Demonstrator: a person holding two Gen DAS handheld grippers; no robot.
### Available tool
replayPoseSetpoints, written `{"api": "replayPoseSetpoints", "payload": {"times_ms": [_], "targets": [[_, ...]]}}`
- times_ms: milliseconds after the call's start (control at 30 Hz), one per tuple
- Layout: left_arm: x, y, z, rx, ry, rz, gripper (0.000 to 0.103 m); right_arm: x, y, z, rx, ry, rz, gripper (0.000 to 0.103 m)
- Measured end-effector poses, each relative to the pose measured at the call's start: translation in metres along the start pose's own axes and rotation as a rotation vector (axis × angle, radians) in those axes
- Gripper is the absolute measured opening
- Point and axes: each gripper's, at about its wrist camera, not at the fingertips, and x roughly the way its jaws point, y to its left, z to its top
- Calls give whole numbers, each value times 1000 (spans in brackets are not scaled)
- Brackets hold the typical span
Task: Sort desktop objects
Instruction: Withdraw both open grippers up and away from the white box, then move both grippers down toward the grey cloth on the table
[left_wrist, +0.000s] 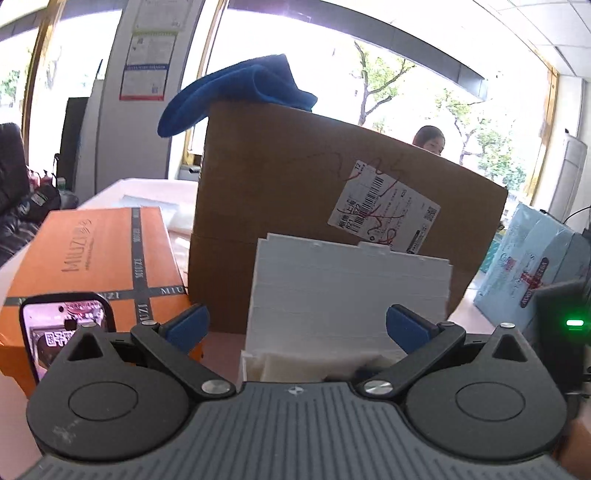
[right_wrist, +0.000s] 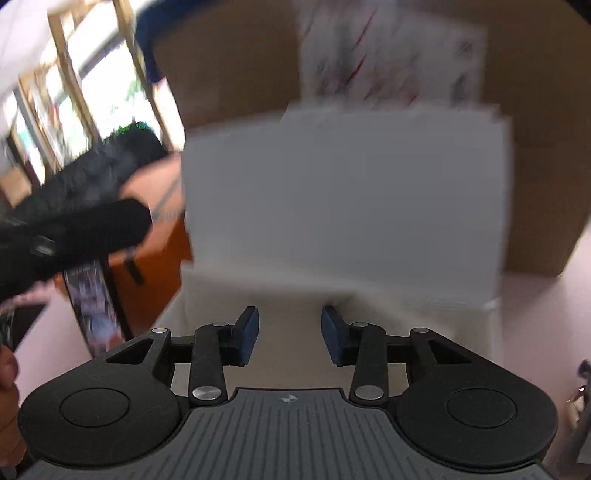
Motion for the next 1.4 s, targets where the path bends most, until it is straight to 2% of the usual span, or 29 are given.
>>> {"api": "replayPoseSetpoints", "payload": {"times_ms": [133, 233, 333, 400, 500, 567, 667, 733, 833, 933, 1033, 1100, 1300, 1400], "targets": [[5, -3, -2, 20, 22, -13, 102, 33, 3, 3, 27, 154, -80, 36], [9, -4, -3, 23, 29, 13, 103, 49, -3, 8, 77, 242, -108, 37], [9, 0, -2, 0, 35, 2, 103, 55, -3, 9, 61, 296, -113, 40], [10, 0, -3, 2, 38, 2, 103, 53, 0, 8, 38, 284, -105, 43], [11, -2, -4, 4, 44, -11, 103, 35, -2, 4, 38, 186, -44, 47], [10, -2, -3, -2, 49, -25, 103, 17, -5, 1, 44, 89, -8, 56], [8, -3, -4, -8, 41, -27, 103, -21, -13, -12, 71, -103, 59, 66], [7, -4, -4, -15, 37, -28, 103, -48, -15, -28, 63, -270, 72, 84], [6, -8, -8, -30, 31, -51, 103, -81, -16, -59, 13, -504, 25, 103], [7, -17, -14, -23, 24, -66, 103, -93, -14, -88, -48, -635, -107, 103], [9, -30, -22, 11, 29, -65, 103, -100, -19, -112, -95, -702, -224, 103], [11, -37, -28, 22, 31, -69, 103, -104, -31, -121, -107, -713, -261, 103], [9, -54, -44, 20, 18, -106, 103, -120, -71, -136, 2, -760, -262, 103], [4, -69, -53, 71, 0, -112, 103, -140, -99, -150, 90, -800, -258, 103]]}}
